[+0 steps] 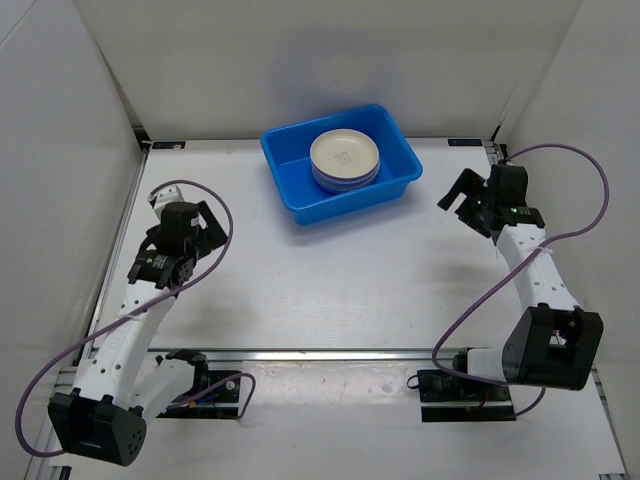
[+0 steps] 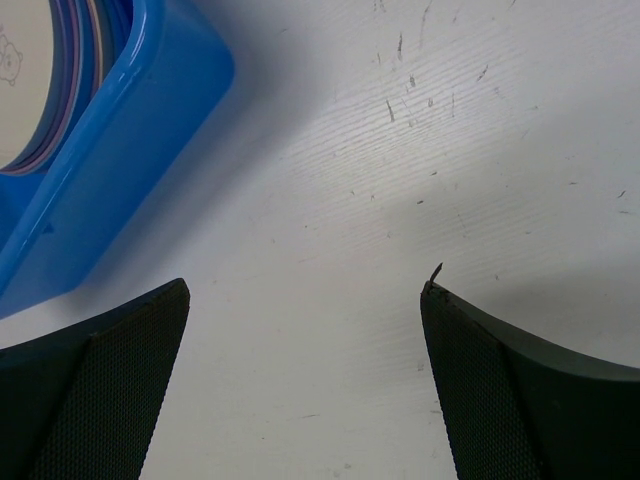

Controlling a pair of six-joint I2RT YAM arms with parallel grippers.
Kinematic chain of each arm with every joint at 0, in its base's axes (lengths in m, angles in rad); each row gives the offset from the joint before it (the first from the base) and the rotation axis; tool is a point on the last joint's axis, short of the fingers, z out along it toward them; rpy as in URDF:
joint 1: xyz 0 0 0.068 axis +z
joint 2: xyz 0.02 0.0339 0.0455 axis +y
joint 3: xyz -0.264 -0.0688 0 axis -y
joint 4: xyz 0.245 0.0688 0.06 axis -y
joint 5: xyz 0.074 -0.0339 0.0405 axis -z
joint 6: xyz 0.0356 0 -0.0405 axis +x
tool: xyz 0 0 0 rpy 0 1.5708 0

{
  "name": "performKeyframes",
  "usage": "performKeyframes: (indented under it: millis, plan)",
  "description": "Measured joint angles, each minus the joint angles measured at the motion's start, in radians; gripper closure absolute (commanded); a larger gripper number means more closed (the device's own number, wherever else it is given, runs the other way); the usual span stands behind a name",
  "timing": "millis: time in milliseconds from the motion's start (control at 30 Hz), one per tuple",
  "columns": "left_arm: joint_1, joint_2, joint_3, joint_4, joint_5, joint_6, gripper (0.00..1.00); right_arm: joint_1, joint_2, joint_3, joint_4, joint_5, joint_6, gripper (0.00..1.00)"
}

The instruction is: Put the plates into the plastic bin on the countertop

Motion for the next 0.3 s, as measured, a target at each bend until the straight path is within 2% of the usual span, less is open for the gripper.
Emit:
performKeyframes:
  millis: [300]
  plan:
    - [0.015, -0.004, -0.008, -0.003, -0.009, -0.014, 0.01, 0.009, 0.006, -0.012, 0.008, -0.011, 0.000, 0.01]
